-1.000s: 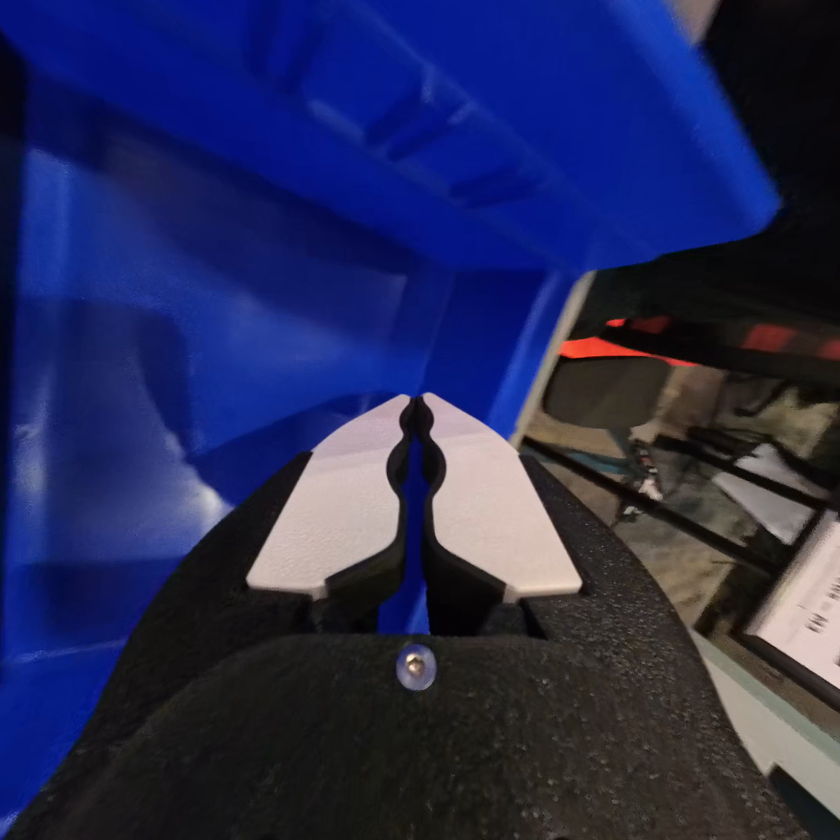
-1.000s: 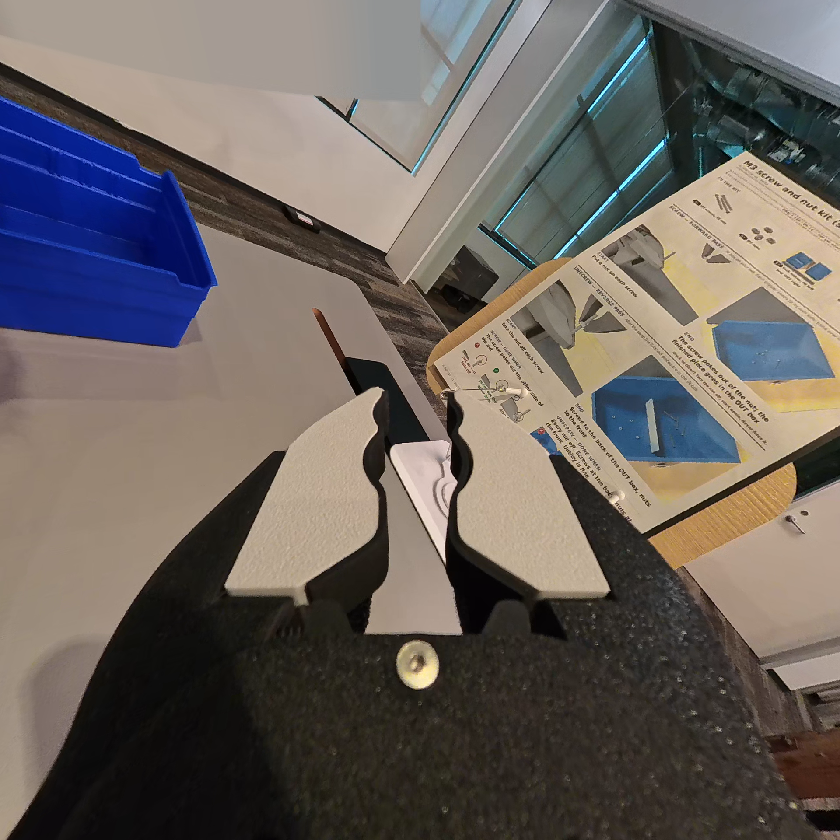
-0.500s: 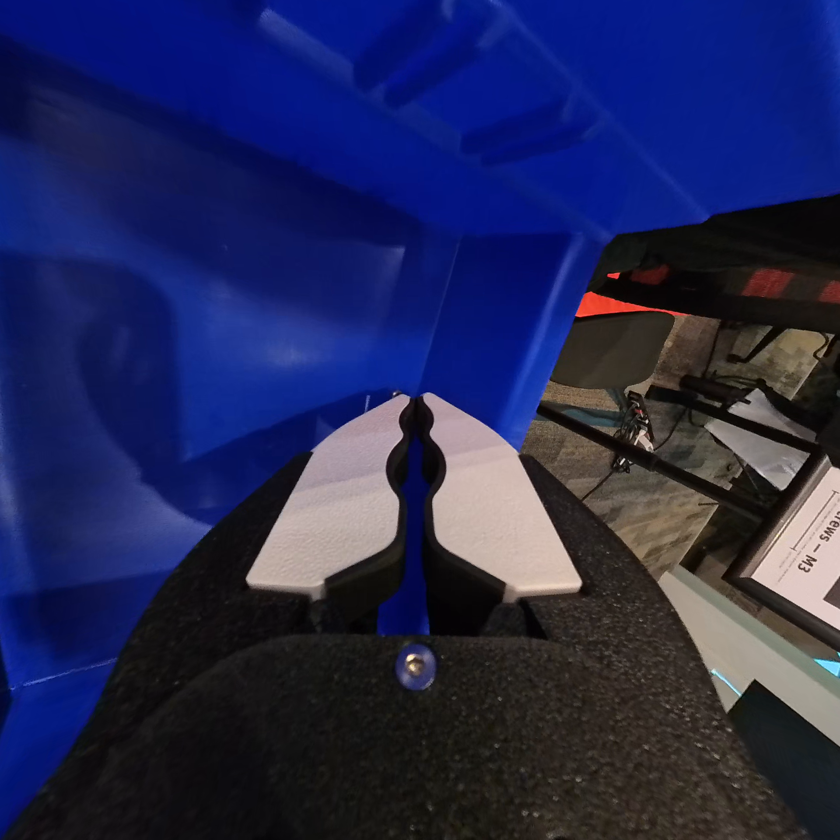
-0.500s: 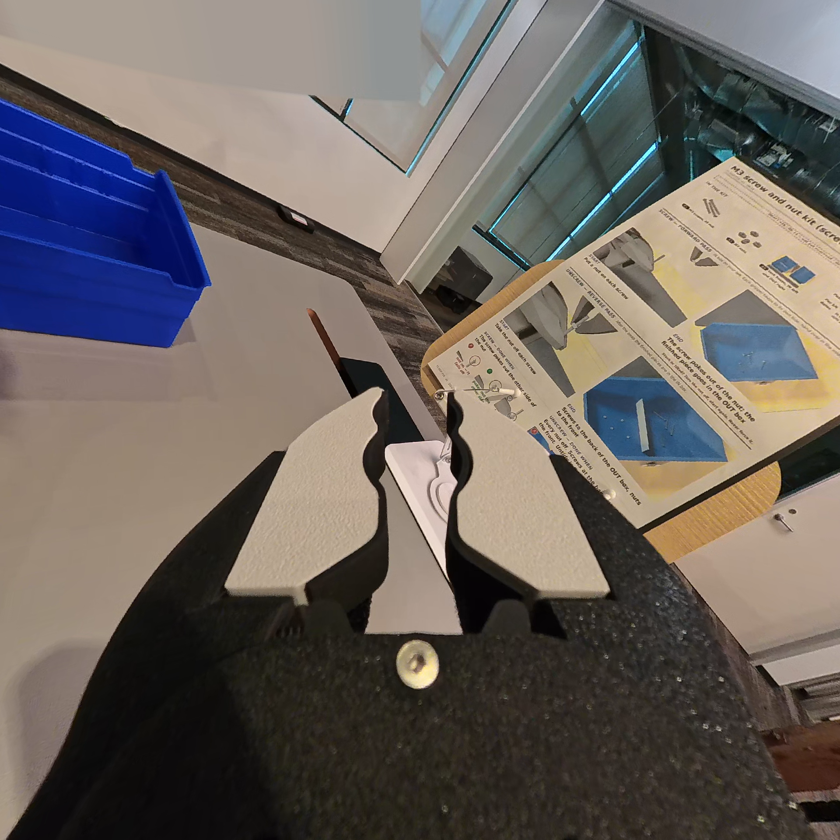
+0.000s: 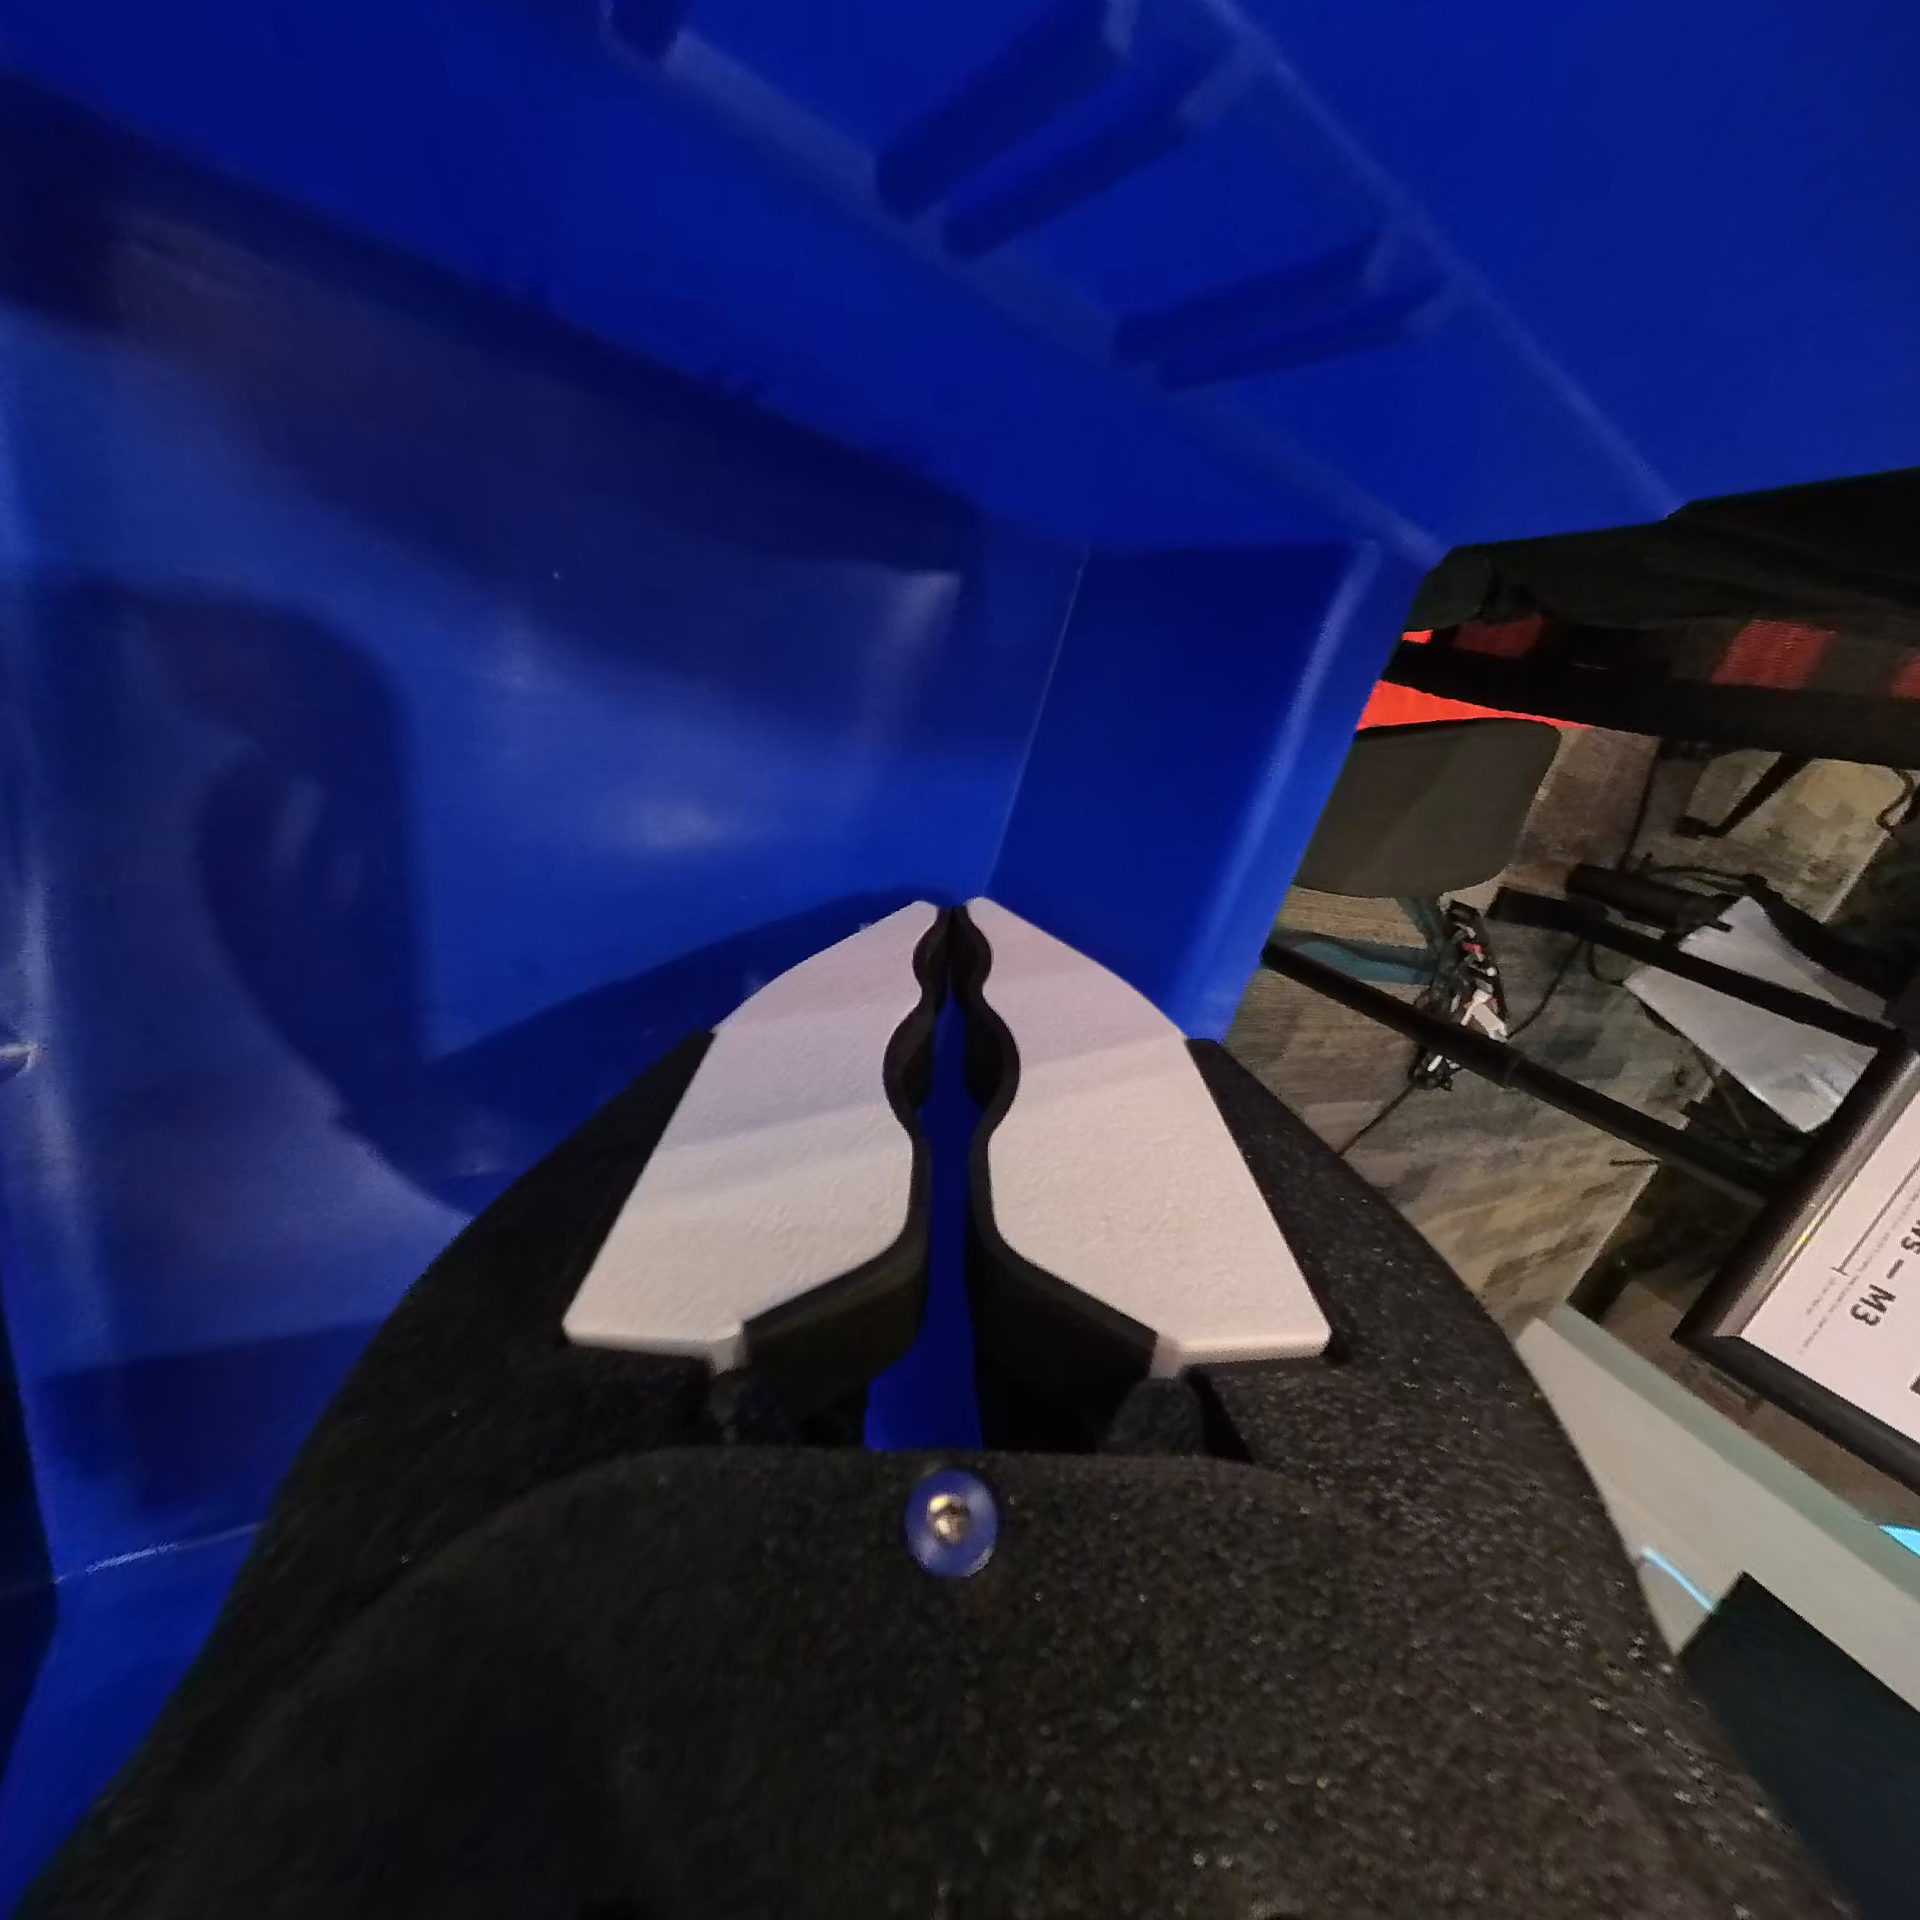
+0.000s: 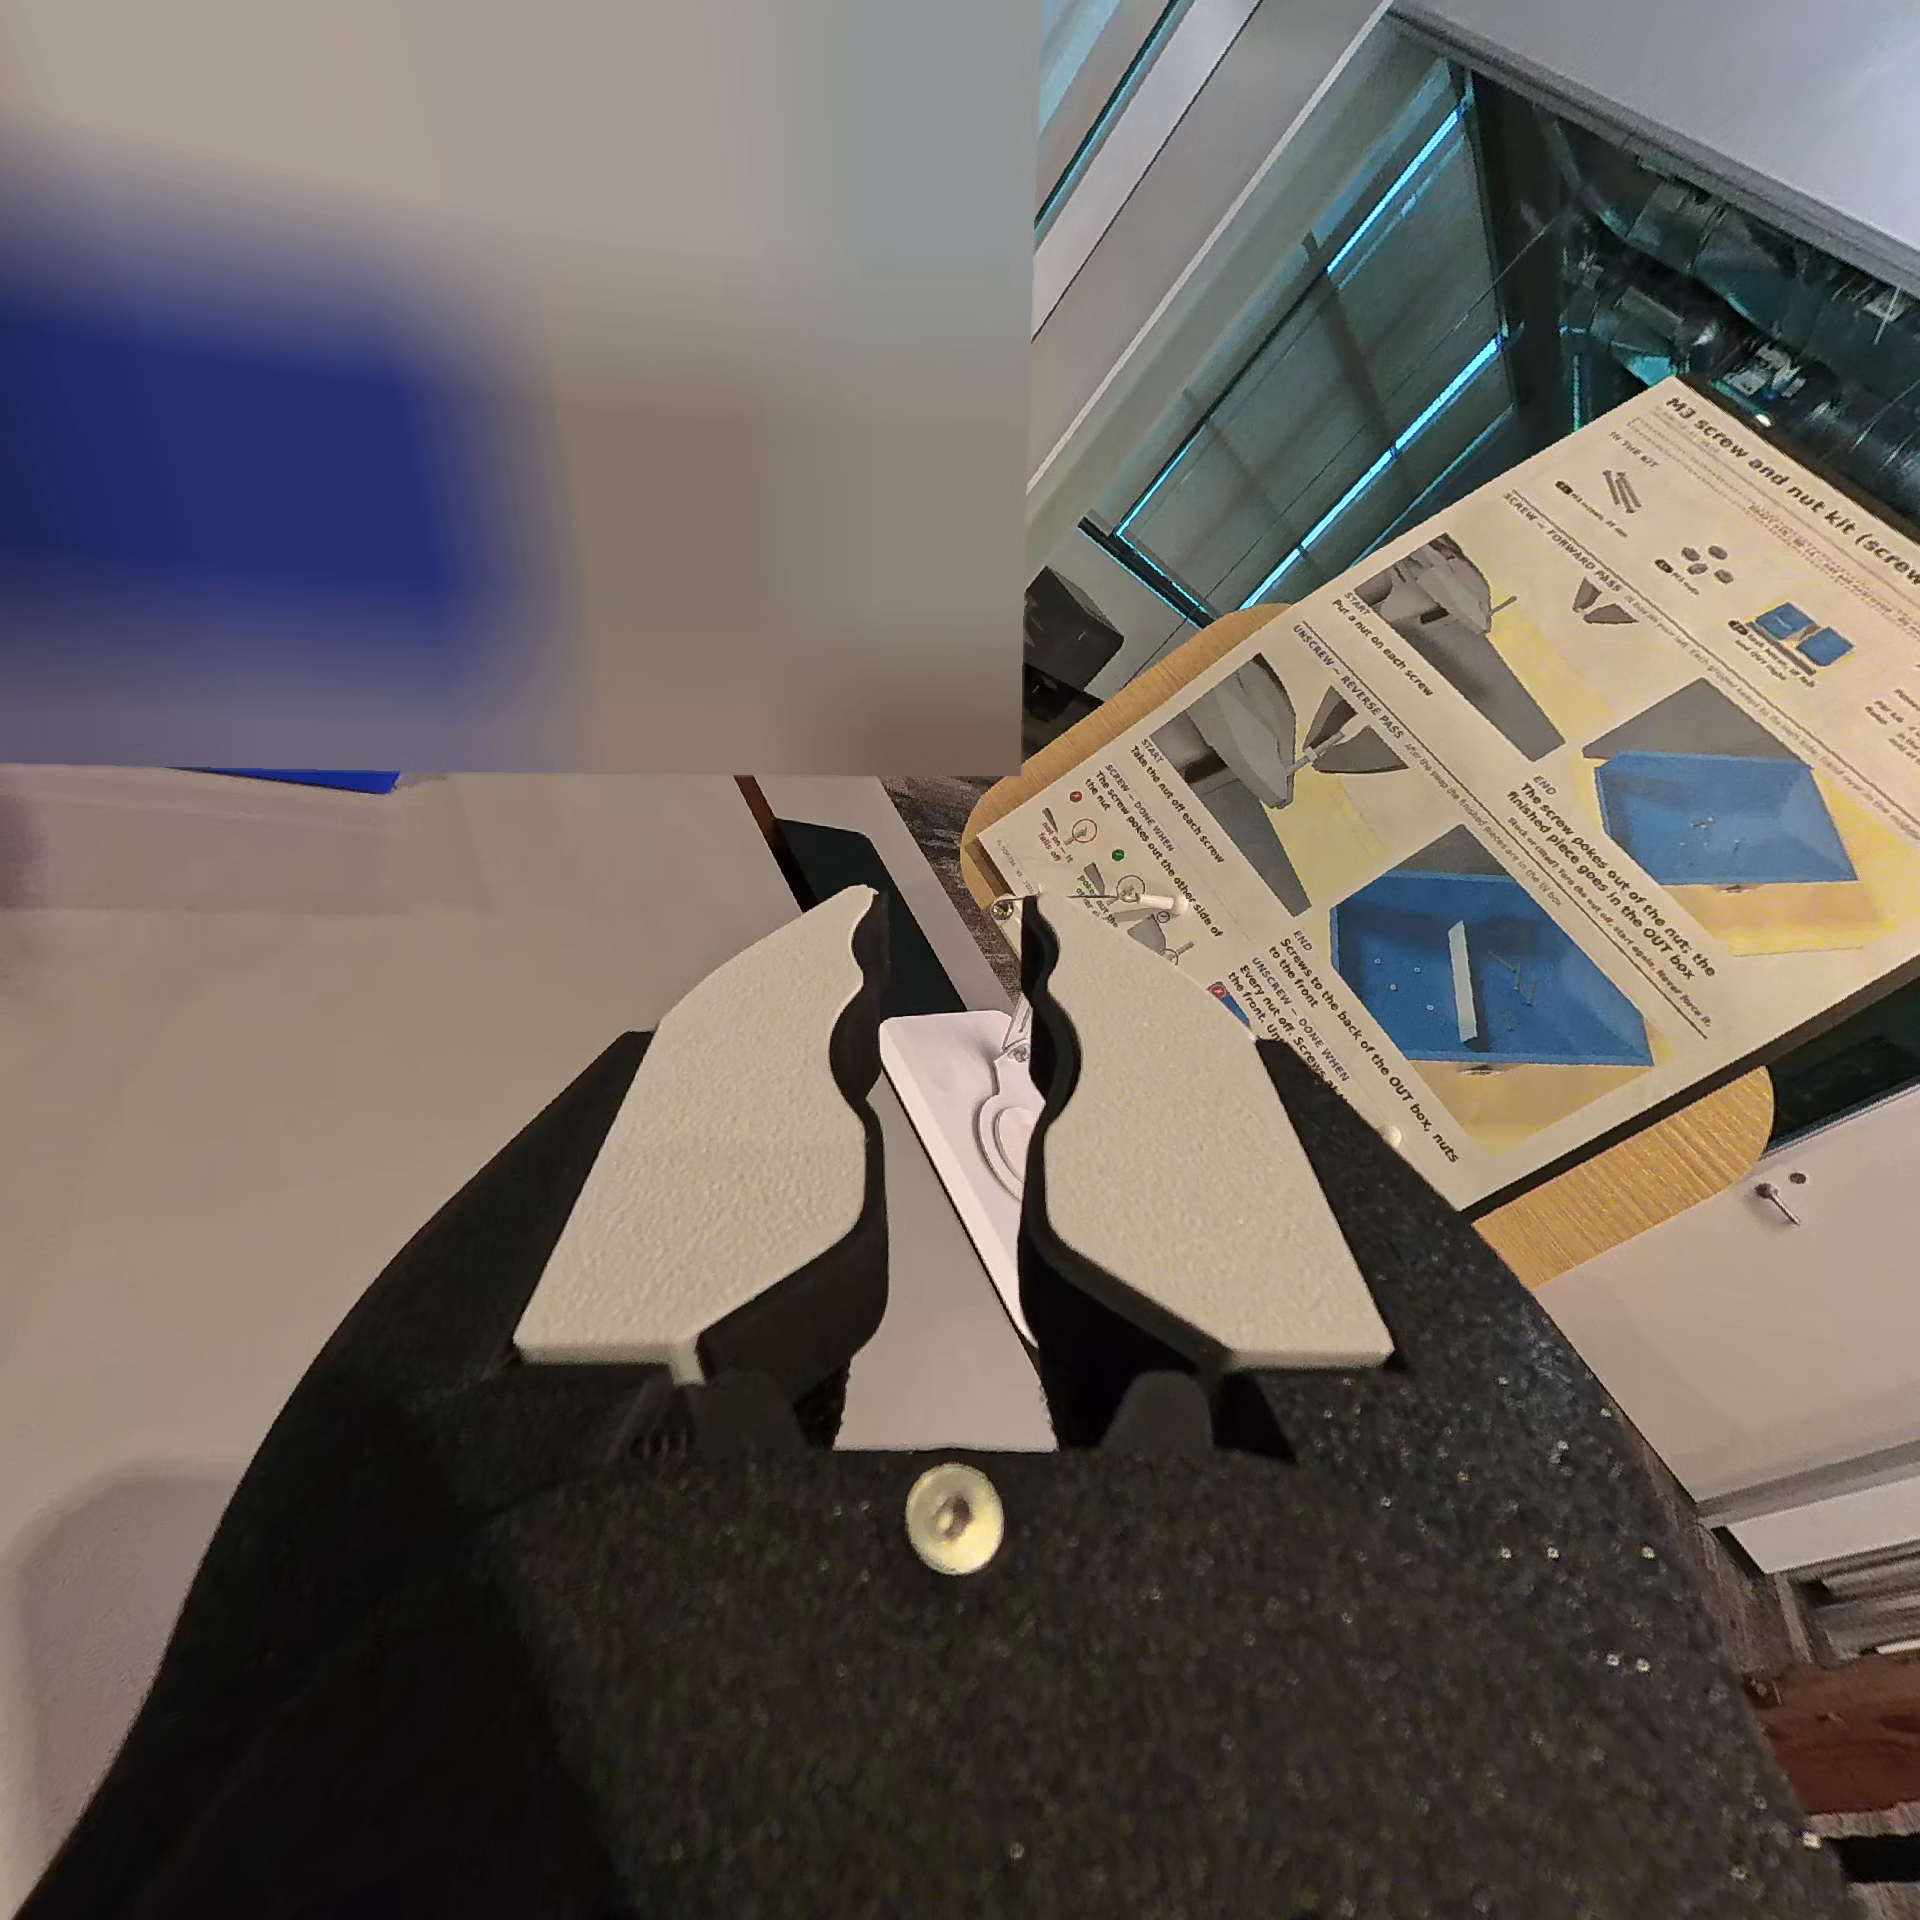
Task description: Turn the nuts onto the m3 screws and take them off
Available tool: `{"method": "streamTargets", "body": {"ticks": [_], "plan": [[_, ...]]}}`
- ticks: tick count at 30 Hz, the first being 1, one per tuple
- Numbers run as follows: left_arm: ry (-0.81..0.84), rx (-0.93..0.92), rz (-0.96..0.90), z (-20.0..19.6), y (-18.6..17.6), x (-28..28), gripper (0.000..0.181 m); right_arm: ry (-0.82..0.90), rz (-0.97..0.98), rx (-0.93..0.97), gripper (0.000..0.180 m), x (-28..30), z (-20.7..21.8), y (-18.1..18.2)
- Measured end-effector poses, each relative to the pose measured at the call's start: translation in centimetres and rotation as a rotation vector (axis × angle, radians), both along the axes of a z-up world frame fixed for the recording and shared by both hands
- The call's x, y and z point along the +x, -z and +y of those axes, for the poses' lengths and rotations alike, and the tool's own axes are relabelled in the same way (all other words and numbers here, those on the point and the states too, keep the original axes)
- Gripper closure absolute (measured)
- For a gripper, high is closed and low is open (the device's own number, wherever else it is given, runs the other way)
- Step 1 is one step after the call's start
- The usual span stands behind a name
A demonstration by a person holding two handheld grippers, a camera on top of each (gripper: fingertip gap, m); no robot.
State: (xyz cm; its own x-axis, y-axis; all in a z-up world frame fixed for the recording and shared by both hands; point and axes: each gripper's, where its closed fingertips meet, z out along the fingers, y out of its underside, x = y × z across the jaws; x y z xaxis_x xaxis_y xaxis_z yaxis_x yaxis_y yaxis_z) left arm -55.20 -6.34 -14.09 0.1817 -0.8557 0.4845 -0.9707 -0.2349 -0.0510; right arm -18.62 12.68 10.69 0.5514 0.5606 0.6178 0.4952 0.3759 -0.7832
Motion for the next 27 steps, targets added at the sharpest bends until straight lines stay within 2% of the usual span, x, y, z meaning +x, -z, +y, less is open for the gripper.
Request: {"method": "streamTargets", "body": {"ticks": [11, 21, 27], "plan": [[-0.033, 0.072, -0.003, 1.5, -0.2, -0.4, 0.181, -0.002, -0.001, 0.006, 0.156, 0.0, -0.2, -0.1], [-0.06, -0.089, -0.055, -0.7, -0.8, 0.3, 0.181, 0.004, -0.006, 0.009, 0.156, 0.0, -0.1, 0.0], [-0.018, -0.076, -0.018, -0.5, -0.2, -0.1, 0.181, 0.004, -0.006, 0.008, 0.156, 0.0, -0.1, -0.1]]}}
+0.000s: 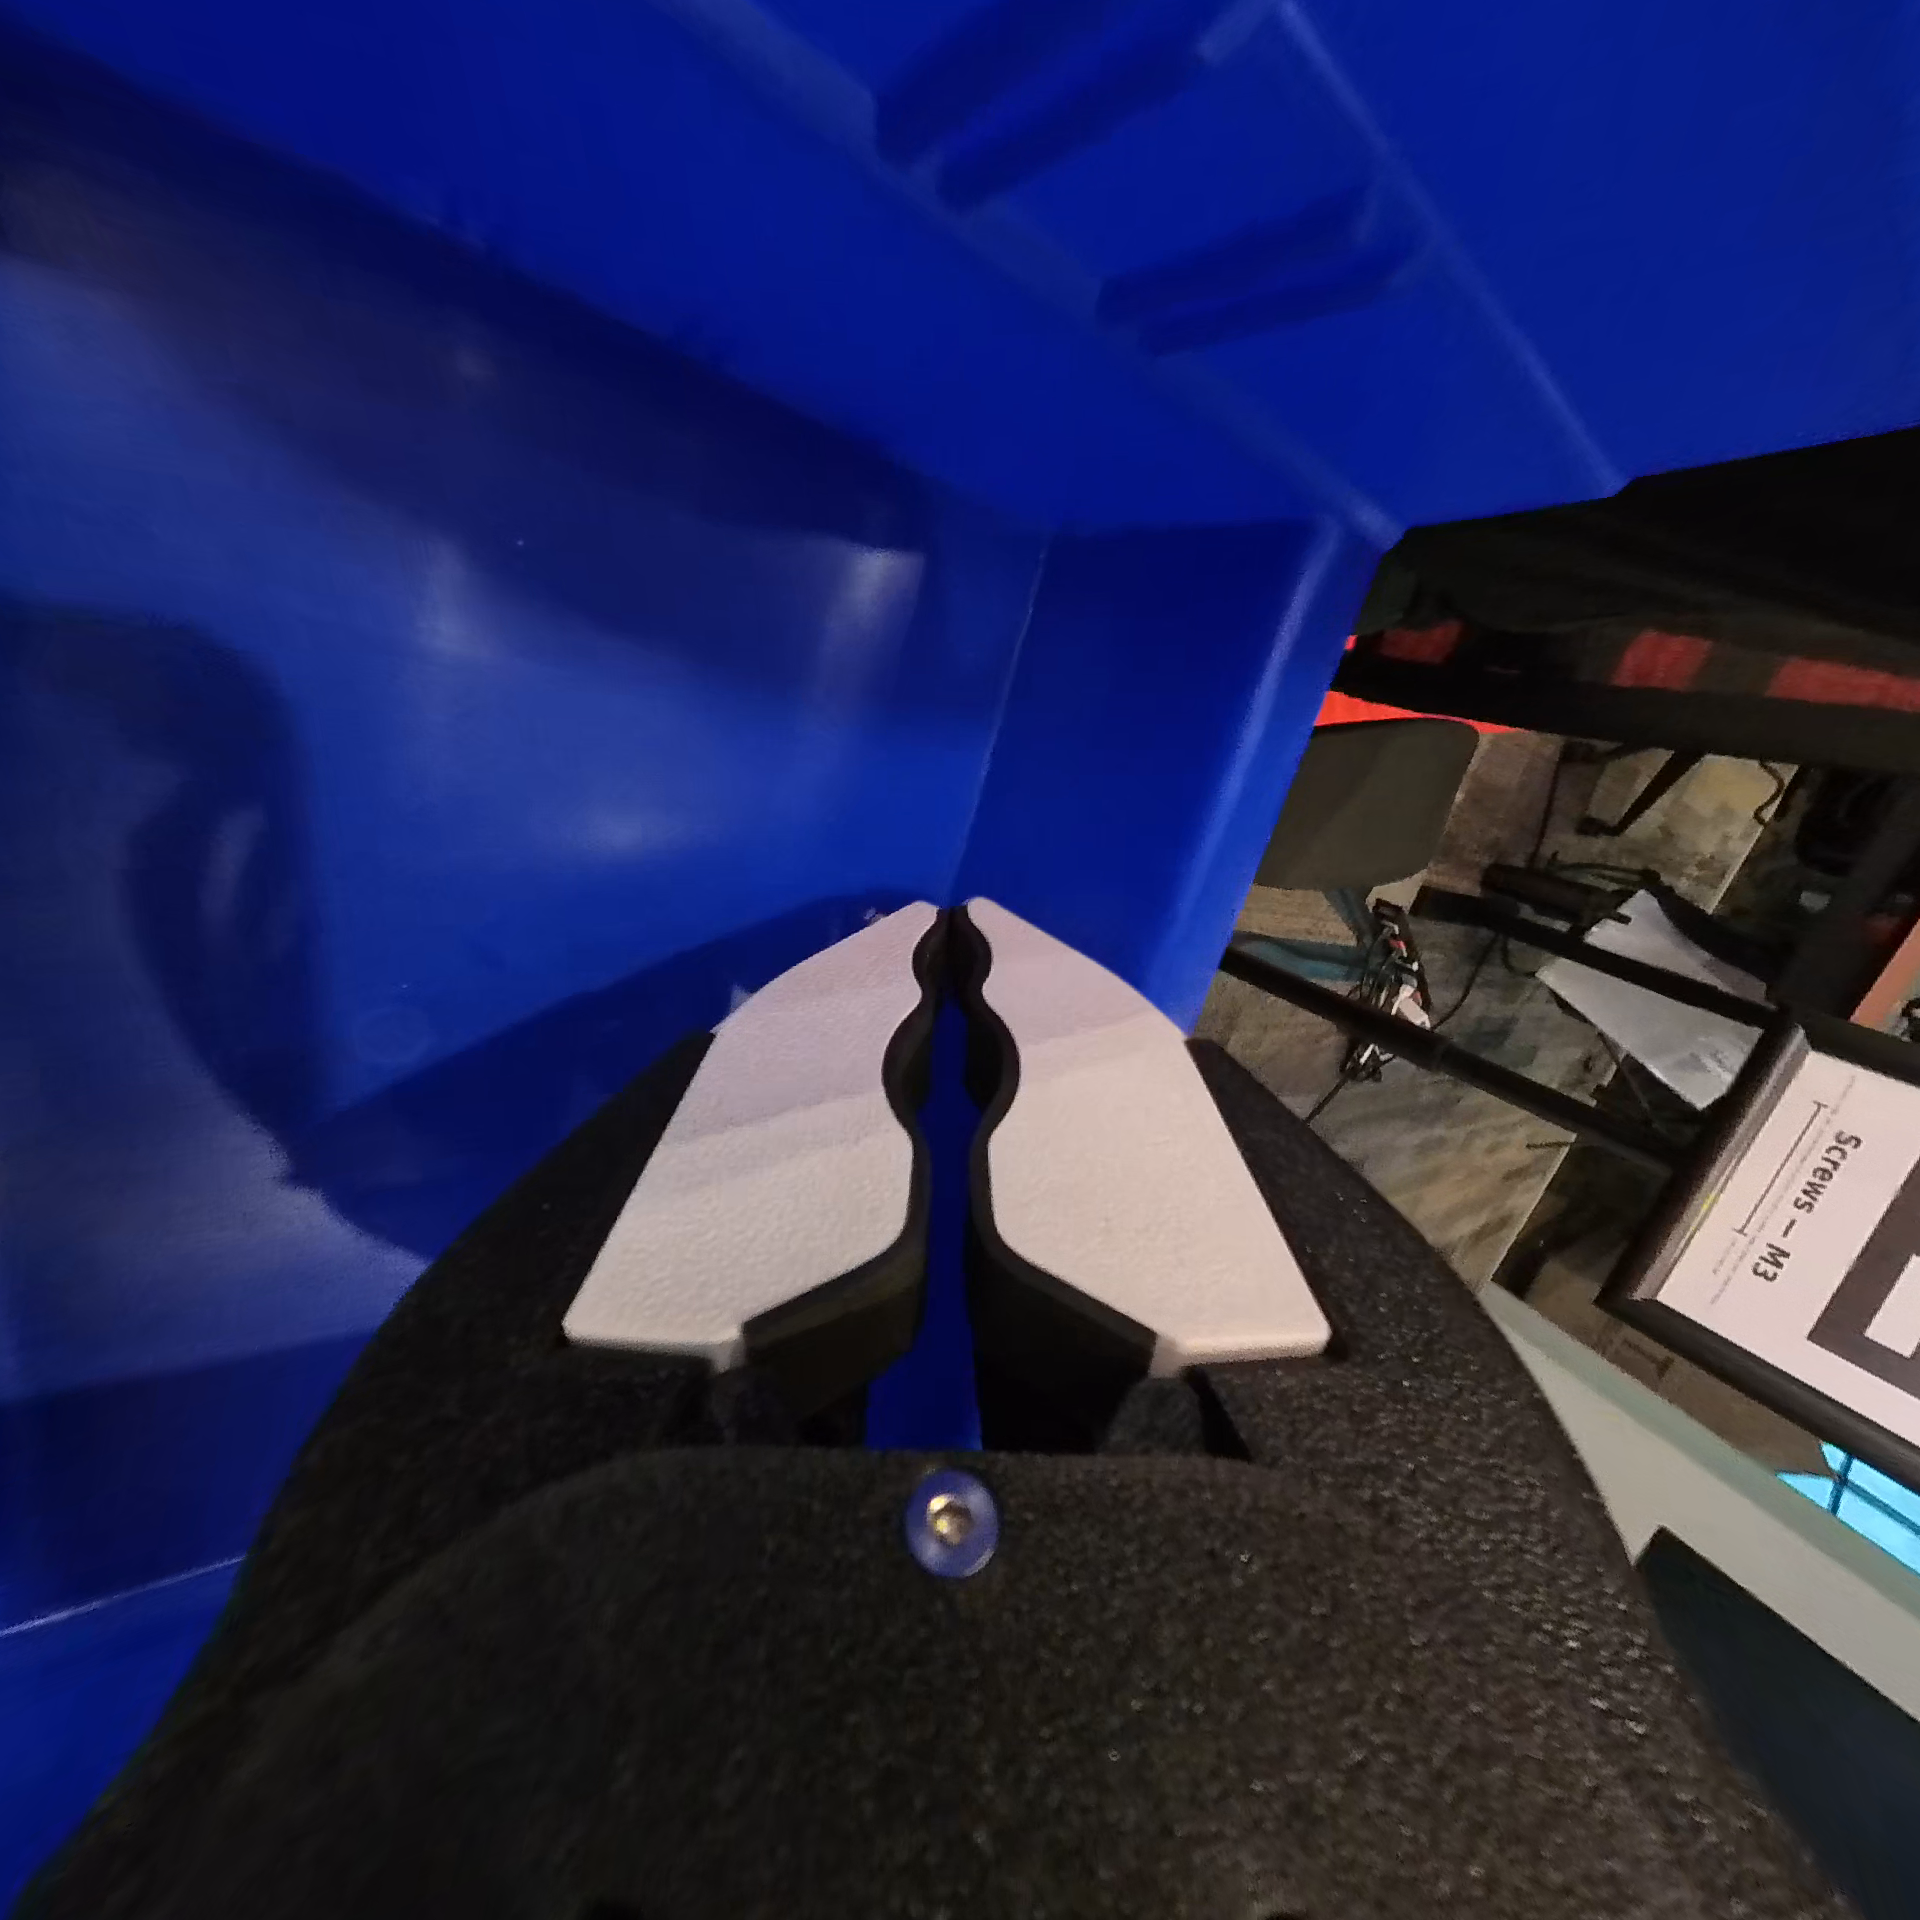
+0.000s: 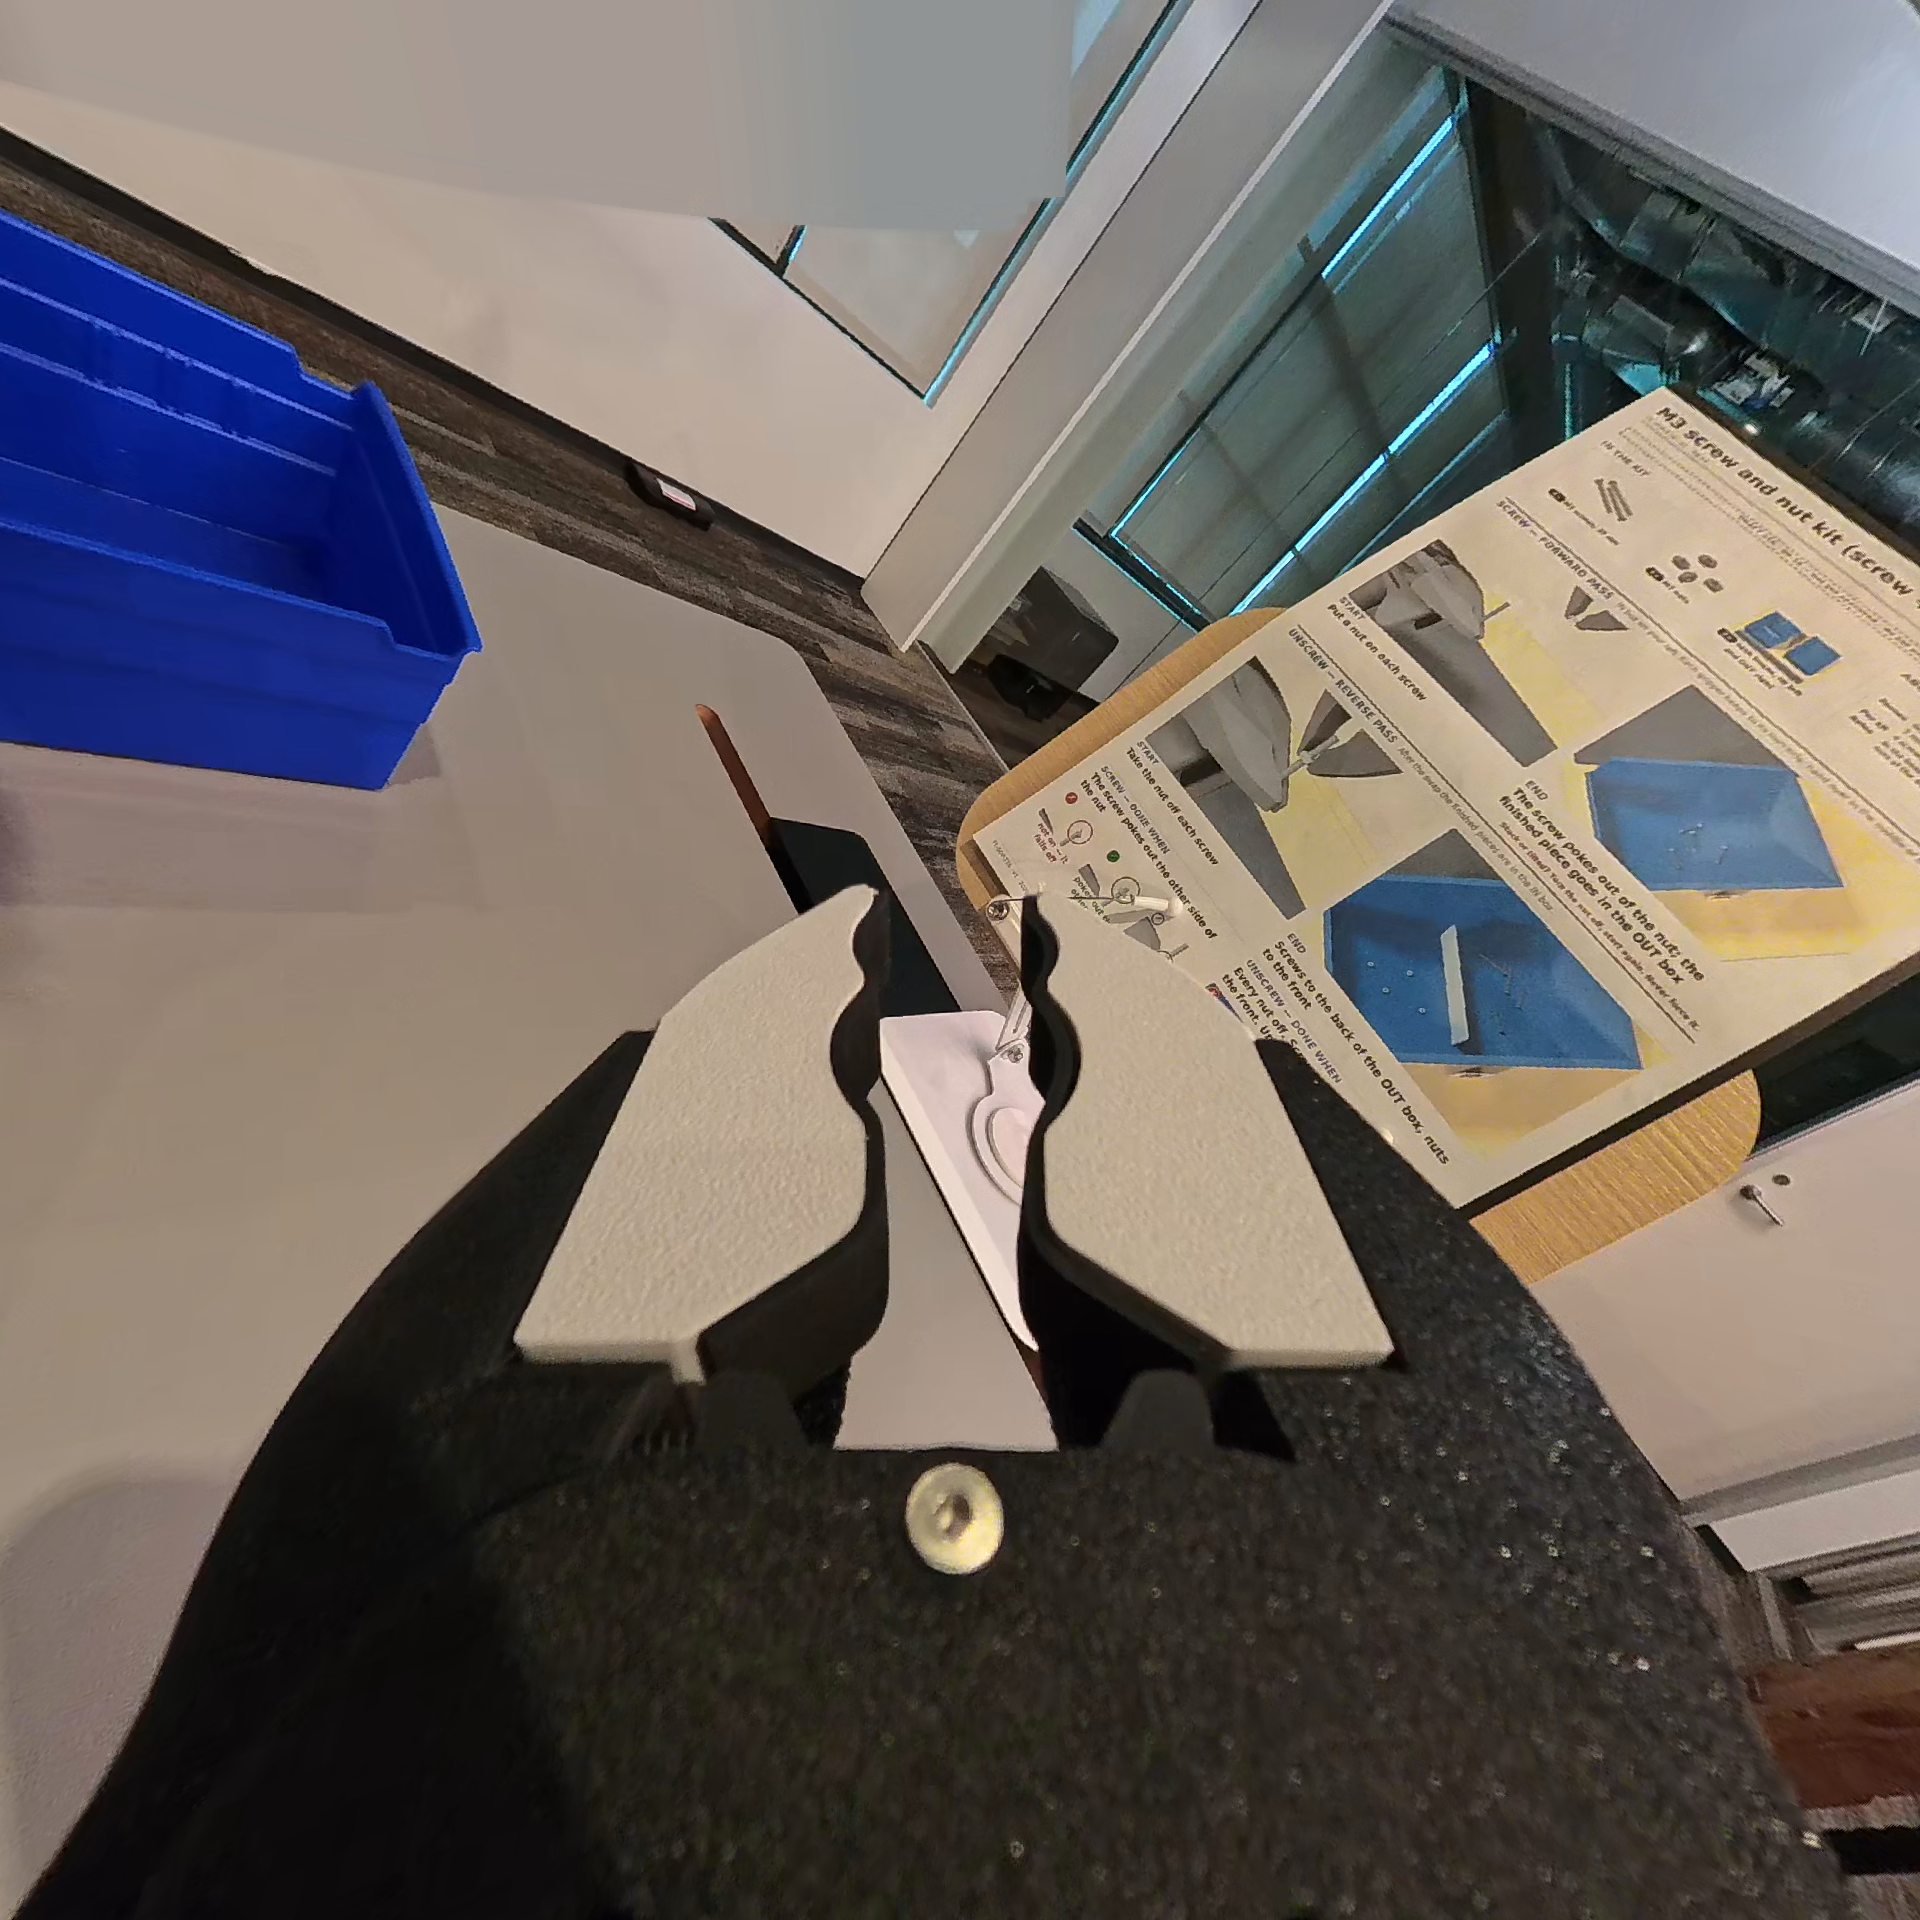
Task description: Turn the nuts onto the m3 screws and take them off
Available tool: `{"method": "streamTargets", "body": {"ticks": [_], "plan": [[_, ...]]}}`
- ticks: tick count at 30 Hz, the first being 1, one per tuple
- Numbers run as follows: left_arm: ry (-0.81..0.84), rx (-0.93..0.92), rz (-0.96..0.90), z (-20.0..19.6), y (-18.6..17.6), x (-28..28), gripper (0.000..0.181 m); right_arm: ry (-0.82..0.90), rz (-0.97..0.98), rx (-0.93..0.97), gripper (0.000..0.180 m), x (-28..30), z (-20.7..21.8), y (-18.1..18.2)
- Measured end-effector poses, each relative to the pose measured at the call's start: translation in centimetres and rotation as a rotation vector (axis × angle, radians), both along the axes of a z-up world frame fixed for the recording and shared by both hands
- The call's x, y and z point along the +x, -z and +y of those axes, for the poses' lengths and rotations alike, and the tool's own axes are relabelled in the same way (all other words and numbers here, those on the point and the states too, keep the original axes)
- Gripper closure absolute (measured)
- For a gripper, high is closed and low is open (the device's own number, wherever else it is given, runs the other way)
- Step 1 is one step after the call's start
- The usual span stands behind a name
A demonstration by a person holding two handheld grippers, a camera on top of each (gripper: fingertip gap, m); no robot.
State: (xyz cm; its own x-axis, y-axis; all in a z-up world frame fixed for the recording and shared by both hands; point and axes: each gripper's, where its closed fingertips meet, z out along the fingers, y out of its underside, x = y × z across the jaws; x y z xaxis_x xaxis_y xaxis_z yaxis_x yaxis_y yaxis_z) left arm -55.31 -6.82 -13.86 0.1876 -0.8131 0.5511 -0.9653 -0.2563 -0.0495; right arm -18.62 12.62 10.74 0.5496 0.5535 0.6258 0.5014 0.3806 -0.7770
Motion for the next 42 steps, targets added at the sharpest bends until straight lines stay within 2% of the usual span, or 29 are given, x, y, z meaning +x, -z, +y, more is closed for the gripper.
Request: {"method": "streamTargets", "body": {"ticks": [12, 32, 42], "plan": [[0.035, 0.035, 0.02, 0.4, 0.4, -0.4, 0.181, -0.001, -0.006, 0.004, 0.156, -0.1, -0.1, 0.0], [0.072, 0.184, 0.053, 4.9, 0.6, -1.0, 0.181, 0.003, -0.013, 0.013, 0.156, -0.1, -0.2, -0.1], [0.068, 0.197, 0.039, 4.7, 0.4, -0.9, 0.181, 0.002, -0.011, 0.013, 0.156, -0.1, -0.2, -0.1]]}}
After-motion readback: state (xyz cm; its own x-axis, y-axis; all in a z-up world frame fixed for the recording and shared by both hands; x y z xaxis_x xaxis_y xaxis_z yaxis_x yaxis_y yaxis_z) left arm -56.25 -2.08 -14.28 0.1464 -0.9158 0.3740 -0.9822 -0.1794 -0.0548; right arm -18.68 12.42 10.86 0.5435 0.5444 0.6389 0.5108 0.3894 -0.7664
